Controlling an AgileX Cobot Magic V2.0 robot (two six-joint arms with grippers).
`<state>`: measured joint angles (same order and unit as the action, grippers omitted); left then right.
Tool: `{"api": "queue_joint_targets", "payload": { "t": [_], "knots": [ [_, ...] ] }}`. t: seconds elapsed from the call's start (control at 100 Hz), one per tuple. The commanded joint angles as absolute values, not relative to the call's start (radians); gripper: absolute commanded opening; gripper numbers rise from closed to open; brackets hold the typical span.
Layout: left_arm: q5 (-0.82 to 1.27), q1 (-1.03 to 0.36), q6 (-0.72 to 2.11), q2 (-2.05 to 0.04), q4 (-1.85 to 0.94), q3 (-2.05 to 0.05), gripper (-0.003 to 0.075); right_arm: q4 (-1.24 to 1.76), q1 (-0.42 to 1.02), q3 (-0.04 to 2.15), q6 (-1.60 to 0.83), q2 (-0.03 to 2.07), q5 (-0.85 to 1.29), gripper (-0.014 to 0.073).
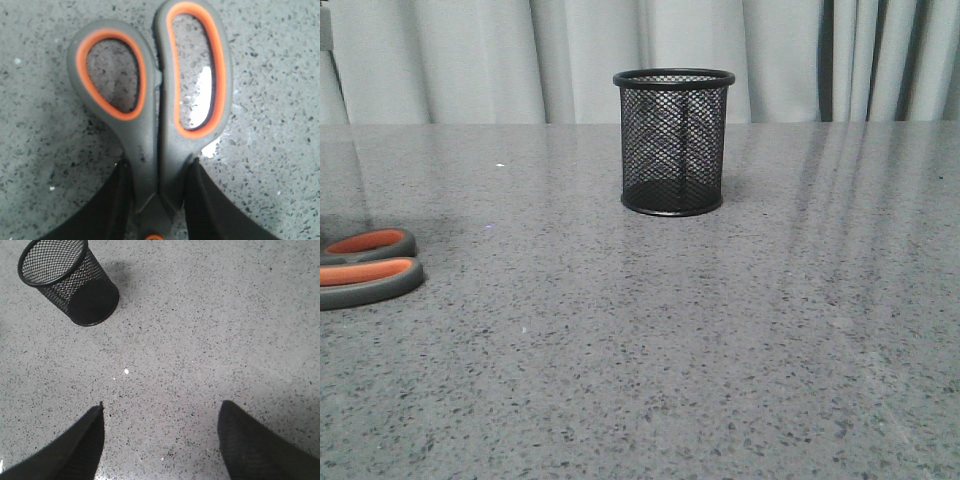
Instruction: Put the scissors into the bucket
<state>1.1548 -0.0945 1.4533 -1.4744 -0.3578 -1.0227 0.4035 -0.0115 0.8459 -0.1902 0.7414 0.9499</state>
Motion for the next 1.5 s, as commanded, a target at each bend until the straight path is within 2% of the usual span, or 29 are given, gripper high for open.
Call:
{"api": "queue_joint_targets", "payload": {
  "t": [0.0,0.33,0.69,0.87,1.13,1.49],
  "knots": [
    [1.204,-0.104,1.406,-1.442,-0.376,-1.09,-0.0021,0.427,-0.015,0.88,-0.204,0.745,0.9,0.0437],
    [1.248,-0.144,1.267,-1.292,-0.341,-1.332,-0.0021,0.513,-0.015,0.88,-0.213,0.745,0.847,0.0437],
    [1.242,-0.24,1.112,-1.2,-0.312,-1.554,-0.0021,1.004,-0.015,0.88,-0.515,0.745,0.8,0.0437],
    [1.23,-0.321,1.067,-1.198,-0.307,-1.608,-0.0021,1.153,-0.015,0.884,-0.599,0.745,0.808,0.0437],
    [1.161,-0.53,0.966,-1.198,-0.221,-1.639,-0.0021,1.209,-0.015,0.943,-0.631,0.745,0.846,0.0437],
    [0.996,-0.954,0.756,-1.251,0.078,-1.639,-0.0021,1.254,-0.015,0.984,-0.631,0.745,0.887,0.0437]
  ]
}}
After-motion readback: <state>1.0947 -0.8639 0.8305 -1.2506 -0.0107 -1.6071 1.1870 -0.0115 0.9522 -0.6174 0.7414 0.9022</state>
